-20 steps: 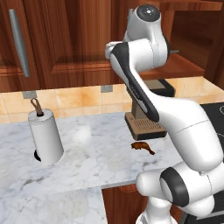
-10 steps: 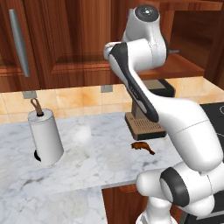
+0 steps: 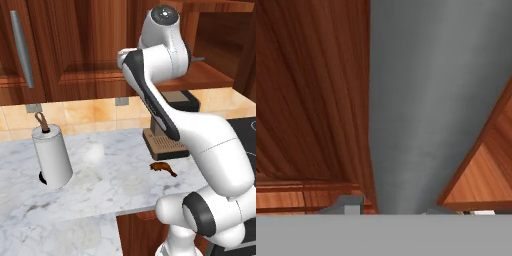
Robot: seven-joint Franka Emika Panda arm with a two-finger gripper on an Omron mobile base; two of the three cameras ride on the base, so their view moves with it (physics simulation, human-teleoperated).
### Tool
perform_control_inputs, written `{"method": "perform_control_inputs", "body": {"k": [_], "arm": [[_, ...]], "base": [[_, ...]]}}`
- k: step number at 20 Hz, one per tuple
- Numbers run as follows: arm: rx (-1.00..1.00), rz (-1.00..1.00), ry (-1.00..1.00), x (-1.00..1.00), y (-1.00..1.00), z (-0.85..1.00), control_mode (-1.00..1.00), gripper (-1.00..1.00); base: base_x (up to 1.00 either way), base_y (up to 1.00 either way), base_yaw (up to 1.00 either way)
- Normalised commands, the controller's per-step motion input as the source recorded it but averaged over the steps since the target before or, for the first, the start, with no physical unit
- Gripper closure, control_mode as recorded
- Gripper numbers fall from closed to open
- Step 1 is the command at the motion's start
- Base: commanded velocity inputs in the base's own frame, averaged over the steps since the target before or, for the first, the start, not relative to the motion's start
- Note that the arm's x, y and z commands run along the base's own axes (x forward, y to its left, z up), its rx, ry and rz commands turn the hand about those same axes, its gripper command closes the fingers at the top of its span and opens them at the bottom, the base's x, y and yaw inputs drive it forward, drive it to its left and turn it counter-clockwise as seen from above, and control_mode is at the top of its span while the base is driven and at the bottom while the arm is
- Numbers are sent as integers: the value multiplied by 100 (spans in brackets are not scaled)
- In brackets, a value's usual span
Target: Retrieve the pan from the cabinet, then place the raw meat into the pan to avoid contamination.
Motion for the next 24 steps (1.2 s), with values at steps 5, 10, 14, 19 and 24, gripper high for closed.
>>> {"method": "perform_control_inputs", "body": {"k": [5, 10, 14, 19, 24], "arm": [[0, -4, 7, -17, 8, -3, -100, 100], [-3, 0, 3, -32, 22, -12, -100, 100], [-5, 0, 0, -32, 32, -12, -100, 100], [-7, 0, 0, -31, 39, -8, -100, 100], [-7, 0, 0, -35, 41, -5, -100, 100]], "base": [[0, 0, 0], [0, 0, 0], [0, 0, 0], [0, 0, 0], [0, 0, 0]]}}
